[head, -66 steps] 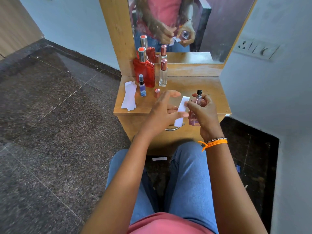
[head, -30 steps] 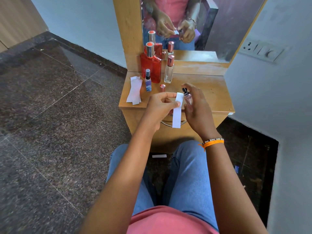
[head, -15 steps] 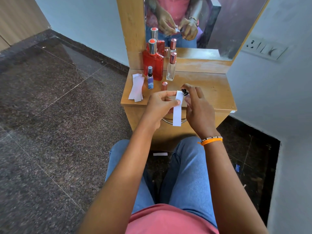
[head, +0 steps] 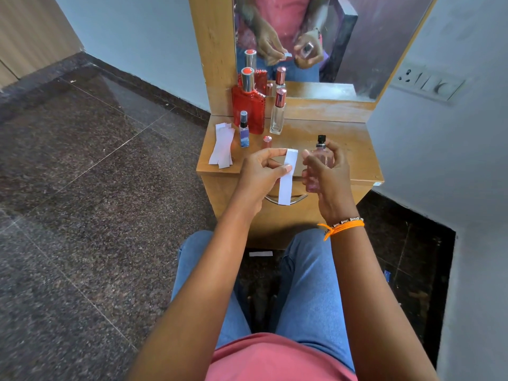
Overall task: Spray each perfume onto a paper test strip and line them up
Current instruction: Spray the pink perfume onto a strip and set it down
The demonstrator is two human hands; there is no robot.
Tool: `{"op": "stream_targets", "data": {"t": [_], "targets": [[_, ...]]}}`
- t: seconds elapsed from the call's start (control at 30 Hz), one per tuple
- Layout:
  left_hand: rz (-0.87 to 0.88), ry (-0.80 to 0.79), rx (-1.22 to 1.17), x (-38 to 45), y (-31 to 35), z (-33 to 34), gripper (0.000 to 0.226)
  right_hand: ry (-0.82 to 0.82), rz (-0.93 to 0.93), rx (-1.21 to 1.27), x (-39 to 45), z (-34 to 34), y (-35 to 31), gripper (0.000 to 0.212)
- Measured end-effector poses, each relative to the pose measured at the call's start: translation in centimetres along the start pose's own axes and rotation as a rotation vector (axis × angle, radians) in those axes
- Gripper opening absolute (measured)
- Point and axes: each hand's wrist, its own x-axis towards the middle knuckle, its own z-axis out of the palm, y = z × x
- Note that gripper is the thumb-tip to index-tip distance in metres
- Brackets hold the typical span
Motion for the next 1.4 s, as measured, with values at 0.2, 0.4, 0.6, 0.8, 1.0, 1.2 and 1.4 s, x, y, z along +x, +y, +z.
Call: {"op": "stream_targets", "data": {"t": [0.2, 0.4, 0.6, 0.8, 1.0, 1.2, 1.4], "targets": [[0.025, -0.042, 0.033, 0.4, -0.5, 0.6, 0.035, 0.021, 0.175, 0.099, 0.7, 0.1, -0.3, 0.033], [0.128, 0.109, 0.280, 1.9, -0.7, 0.9, 0.046, 0.053, 0.103, -0.024, 3.6, 0.1, -0.3, 0.029], [0.140, 0.230, 0.461, 3.7, -1.4, 1.0, 0.057, 0.081, 0.038, -0.296, 8.3, 0.8, -0.1, 0.031], [0.068, 0.280, 0.491, 5.4, -1.4, 1.7, 0.048, 0.132, -0.096, -0.666, 10.4, 1.7, 0.6, 0.028], [0.099, 0.394, 0.581, 6.0, -1.3, 1.7, 0.022, 0.181, -0.157, -0.732, 10.5, 1.9, 1.5, 0.030], [0.107, 0.320, 0.506, 5.9, -1.2, 1.2, 0.021, 0.196, -0.205, -0.675, 9.6, 1.7, 1.4, 0.040], [0.145, 0.208, 0.191, 5.1, 0.3, 1.4, 0.012, 0.104, -0.347, -0.572, 5.3, 0.9, 1.4, 0.038]]}}
